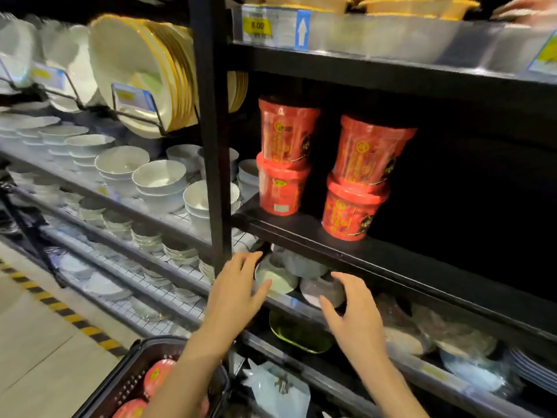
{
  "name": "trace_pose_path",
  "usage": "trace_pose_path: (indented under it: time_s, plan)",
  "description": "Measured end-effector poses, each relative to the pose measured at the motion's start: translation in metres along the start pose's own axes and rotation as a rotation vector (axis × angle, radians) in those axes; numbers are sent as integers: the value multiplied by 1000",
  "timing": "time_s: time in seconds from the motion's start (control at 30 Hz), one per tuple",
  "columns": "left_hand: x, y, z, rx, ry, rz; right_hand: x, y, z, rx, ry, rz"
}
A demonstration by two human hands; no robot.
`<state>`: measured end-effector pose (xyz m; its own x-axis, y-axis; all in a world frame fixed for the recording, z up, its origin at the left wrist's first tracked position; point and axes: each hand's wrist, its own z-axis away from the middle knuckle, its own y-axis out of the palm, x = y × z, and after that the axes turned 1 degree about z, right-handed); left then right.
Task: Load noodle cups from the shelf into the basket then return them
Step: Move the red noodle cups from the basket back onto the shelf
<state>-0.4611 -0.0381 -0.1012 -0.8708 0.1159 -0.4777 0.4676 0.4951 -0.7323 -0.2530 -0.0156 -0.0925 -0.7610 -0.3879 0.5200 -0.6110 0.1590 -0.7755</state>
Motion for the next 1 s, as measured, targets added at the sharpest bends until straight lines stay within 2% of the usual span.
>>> trace_pose_path:
  time_s: [0.13,0.2,0.43,0.57,0.7,0.83,1.0]
  plan:
    - [52,-10,92,116,-123,-129,18,49,49,246,-30,82]
    - [70,-14,144,122,-213,-161,29,73,70,375,-39,116]
    - [101,-17,306,179,-642,-137,58,153,129,821,-145,161]
    - [104,-24,327,166,-880,-134,72,199,127,1033,-255,196]
    - [118,-16,326,137,-1061,-150,86,250,110,1170,-388,244]
    - [139,10,317,84,-1234,-121,92,313,85,1190,-622,259]
    - [188,51,319,69,-1409,-30,109,393,60,1352,-748,352]
